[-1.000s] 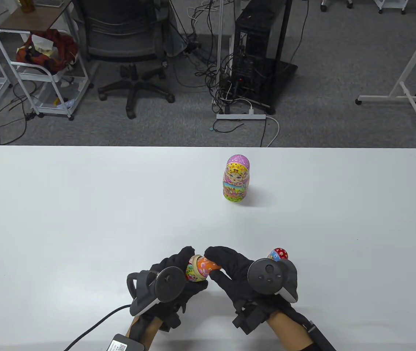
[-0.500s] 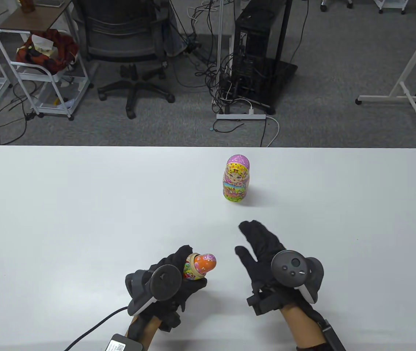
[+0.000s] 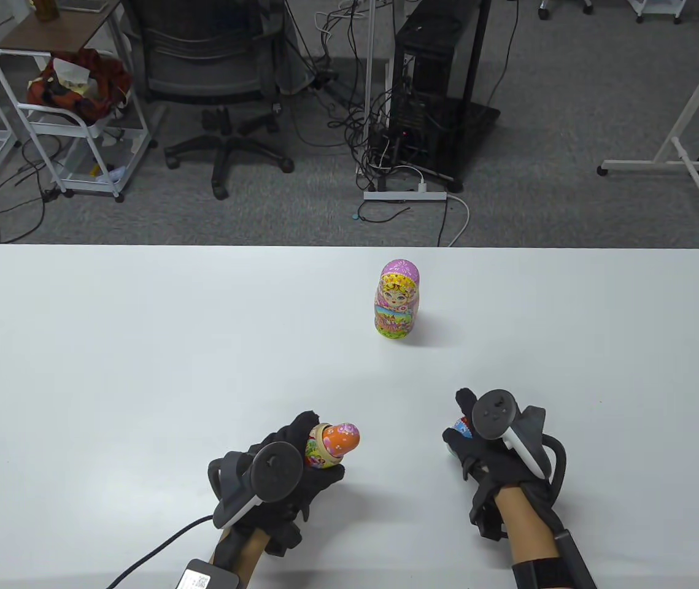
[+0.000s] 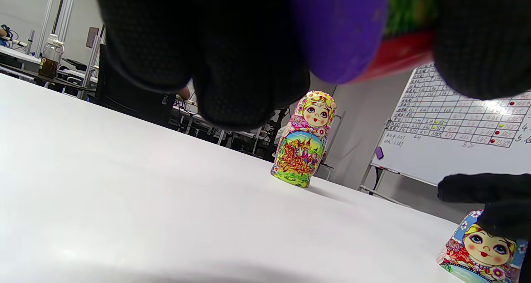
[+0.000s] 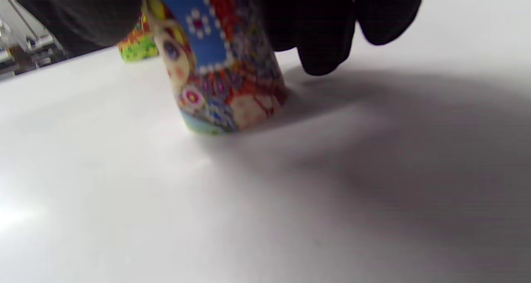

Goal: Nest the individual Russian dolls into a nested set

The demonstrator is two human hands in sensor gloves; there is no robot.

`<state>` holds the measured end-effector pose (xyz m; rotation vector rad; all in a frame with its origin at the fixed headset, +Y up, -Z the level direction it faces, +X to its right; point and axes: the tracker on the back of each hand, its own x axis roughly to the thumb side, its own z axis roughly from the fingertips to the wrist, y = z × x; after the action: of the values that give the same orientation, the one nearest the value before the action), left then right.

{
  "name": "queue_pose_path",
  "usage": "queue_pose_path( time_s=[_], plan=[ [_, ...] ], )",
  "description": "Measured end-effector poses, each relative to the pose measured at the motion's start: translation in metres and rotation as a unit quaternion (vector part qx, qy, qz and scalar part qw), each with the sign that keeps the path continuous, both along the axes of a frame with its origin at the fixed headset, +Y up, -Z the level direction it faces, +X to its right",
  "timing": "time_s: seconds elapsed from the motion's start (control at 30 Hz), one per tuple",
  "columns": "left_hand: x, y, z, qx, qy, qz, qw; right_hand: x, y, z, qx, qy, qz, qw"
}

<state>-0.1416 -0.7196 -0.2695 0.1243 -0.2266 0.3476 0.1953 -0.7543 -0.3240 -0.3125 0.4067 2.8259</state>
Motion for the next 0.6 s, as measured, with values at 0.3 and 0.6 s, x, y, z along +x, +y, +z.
queue_pose_path(
  time_s=[0.3,0.6],
  plan=[
    [-0.001,-0.001,-0.002,-0.001,0.001,-0.004,1.000,-0.007,0.007,0.001,0.042,0.007,-0.009,0.999],
    [-0.001,-0.006,-0.004,-0.014,0.003,-0.014,1.000,-0.051,0.047,0.021,0.208,0.166,-0.349,0.899]
  ],
)
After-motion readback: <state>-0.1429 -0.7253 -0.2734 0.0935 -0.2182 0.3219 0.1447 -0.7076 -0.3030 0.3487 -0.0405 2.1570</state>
